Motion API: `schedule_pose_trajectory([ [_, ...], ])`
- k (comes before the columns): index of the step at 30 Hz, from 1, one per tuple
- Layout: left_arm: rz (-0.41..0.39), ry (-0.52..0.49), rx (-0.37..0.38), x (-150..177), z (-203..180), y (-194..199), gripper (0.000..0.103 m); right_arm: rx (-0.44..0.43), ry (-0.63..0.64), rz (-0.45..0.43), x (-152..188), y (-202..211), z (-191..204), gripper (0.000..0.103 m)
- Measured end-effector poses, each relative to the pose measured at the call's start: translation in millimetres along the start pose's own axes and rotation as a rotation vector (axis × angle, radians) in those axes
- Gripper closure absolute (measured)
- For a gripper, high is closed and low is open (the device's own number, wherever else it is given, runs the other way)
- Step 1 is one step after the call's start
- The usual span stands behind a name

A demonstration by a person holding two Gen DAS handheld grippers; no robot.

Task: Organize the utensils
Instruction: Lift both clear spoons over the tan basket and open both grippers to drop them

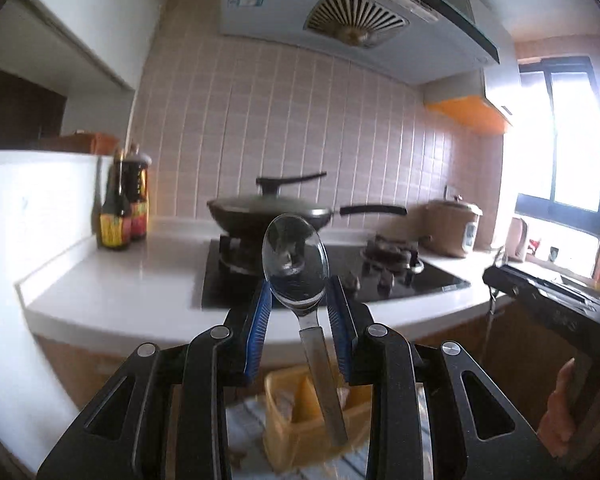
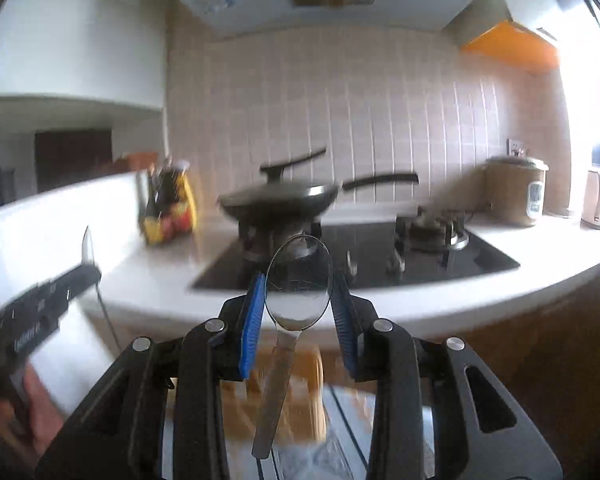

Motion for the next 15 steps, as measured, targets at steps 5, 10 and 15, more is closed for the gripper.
schedule_pose_trajectory([
  [5,-0.006,0.013,-0.011,0.2,1.5,-33.8,0.076,0.115,-0.017,-0.057,-14.8,-45.3,-13.8,0.073],
  [10,-0.005,-0.006,-0.049,17.9,-6.4,-66.9,0.076,0.182,-0.004,-0.036,12.6,-83.4,-23.8,0.073],
  [15,0.031,-0.014,-0.068,45.4,-11.8,-89.4,0.077,0.183,0.006,-0.002,42.4,-97.5,-27.1,0.072],
])
Point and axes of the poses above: each gripper's, at about its wrist camera, not at the fingertips, and y roughly against the way its jaws point, z to its left, x to its underside, the point moved 10 cm from there along -y, roughly the way its jaws point, and after that the axes turned 4 degrees about -y, right-handed, at the moved point
